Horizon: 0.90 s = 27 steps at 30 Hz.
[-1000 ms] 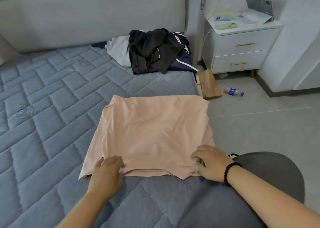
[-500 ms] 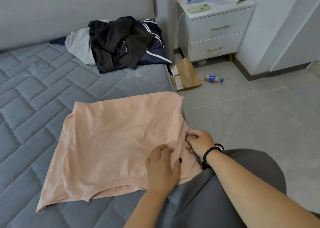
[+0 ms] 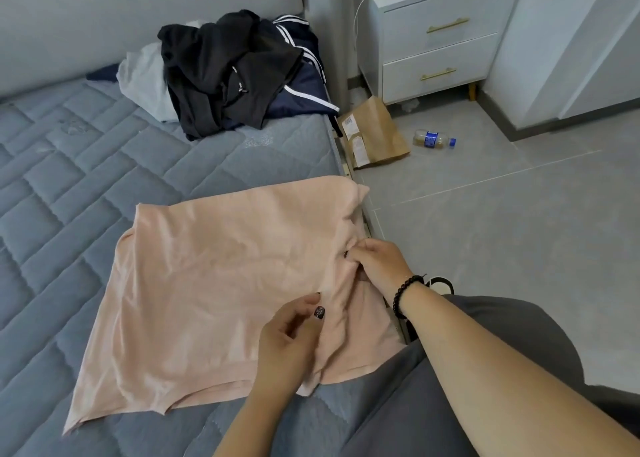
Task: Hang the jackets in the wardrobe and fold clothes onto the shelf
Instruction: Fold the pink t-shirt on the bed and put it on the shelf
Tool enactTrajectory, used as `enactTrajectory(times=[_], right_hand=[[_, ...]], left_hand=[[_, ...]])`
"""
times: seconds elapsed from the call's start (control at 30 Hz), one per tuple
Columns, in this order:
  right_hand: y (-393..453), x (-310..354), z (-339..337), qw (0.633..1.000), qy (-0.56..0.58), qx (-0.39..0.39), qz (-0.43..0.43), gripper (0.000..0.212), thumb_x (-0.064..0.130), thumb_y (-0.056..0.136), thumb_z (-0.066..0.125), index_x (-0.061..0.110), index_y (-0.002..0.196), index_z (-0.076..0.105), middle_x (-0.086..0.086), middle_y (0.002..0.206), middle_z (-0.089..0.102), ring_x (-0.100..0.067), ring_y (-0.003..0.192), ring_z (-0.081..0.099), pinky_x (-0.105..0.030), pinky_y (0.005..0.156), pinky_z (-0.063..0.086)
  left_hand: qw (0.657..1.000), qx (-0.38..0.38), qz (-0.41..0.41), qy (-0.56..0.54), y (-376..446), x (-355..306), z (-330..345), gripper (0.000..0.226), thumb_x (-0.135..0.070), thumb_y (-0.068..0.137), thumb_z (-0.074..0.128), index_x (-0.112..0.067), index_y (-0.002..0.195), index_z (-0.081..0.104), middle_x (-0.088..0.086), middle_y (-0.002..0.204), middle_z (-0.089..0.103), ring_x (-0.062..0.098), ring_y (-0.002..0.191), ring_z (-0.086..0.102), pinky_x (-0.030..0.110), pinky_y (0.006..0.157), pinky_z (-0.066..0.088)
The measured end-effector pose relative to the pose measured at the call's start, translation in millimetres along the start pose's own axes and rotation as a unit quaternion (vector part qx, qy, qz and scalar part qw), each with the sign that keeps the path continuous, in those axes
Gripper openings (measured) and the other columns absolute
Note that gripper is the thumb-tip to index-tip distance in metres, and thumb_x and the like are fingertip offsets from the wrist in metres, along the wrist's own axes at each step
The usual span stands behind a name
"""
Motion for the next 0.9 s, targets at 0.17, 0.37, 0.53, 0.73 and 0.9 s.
enactTrajectory(times=[0.17, 0.37, 0.53, 0.73, 0.9], right_hand=[[-3, -8, -35, 0.994, 0.018, -0.105, 0.025, 0.042, 0.002, 0.066, 0.056, 0.023, 0.04, 0.03, 0.003, 0.045, 0.028, -0.015, 0.048, 0.029, -0.026, 0.051, 0.024], [-2, -33, -65, 0.98, 0.024, -0.175, 0.091, 0.025, 0.0, 0.073, 0.058, 0.011, 0.054, 0.046, -0.009, 0.054, 0.059, -0.019, 0.049, 0.06, -0.026, 0.05, 0.054], [23, -36, -51, 0.989, 0.05, -0.105, 0.096, 0.023, 0.013, 0.079, 0.063, 0.013, 0.059, 0.051, -0.008, 0.056, 0.048, -0.02, 0.053, 0.043, -0.027, 0.056, 0.044], [51, -53, -31, 0.981, 0.117, -0.026, 0.153, 0.027, 0.043, 0.08, 0.066, 0.019, 0.068, 0.066, 0.002, 0.061, 0.065, -0.015, 0.057, 0.056, -0.025, 0.055, 0.045], [63, -78, -24, 0.95, 0.226, 0.042, 0.212, 0.034, 0.053, 0.077, 0.07, 0.021, 0.089, 0.075, -0.001, 0.087, 0.076, -0.019, 0.084, 0.071, -0.032, 0.068, 0.054]], left_hand=[[0.898, 0.024, 0.171, 0.405, -20, -6, 39, 0.058, -0.041, 0.095, 0.035, -0.026, 0.15, 0.029, -0.004, 0.161, 0.015, 0.015, 0.149, 0.008, 0.034, 0.121, 0.008], [0.821, 0.048, 0.177, 0.54, -23, 2, 52, 0.066, -0.052, 0.089, 0.005, -0.035, 0.153, 0.003, -0.001, 0.162, -0.009, 0.016, 0.148, -0.018, 0.036, 0.116, -0.016], [0.866, 0.076, 0.273, 0.412, -30, -25, 69, 0.042, -0.033, 0.092, 0.043, -0.025, 0.129, 0.061, 0.003, 0.148, 0.044, 0.018, 0.141, 0.033, 0.062, 0.111, 0.022], [0.783, 0.156, 0.265, 0.541, -11, -5, 103, 0.055, -0.055, 0.088, 0.049, -0.035, 0.139, 0.048, 0.004, 0.159, 0.023, 0.028, 0.149, 0.01, 0.076, 0.106, 0.011], [0.752, 0.165, 0.28, 0.574, -8, 0, 107, 0.057, -0.061, 0.088, 0.046, -0.041, 0.141, 0.042, 0.007, 0.161, 0.017, 0.03, 0.15, 0.005, 0.079, 0.103, 0.01]])
Point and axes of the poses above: each hand's wrist, its own y-axis towards the middle knuckle, its own z-axis out of the palm, x = y × z, the point moved 10 cm from there along y, towards the middle knuckle
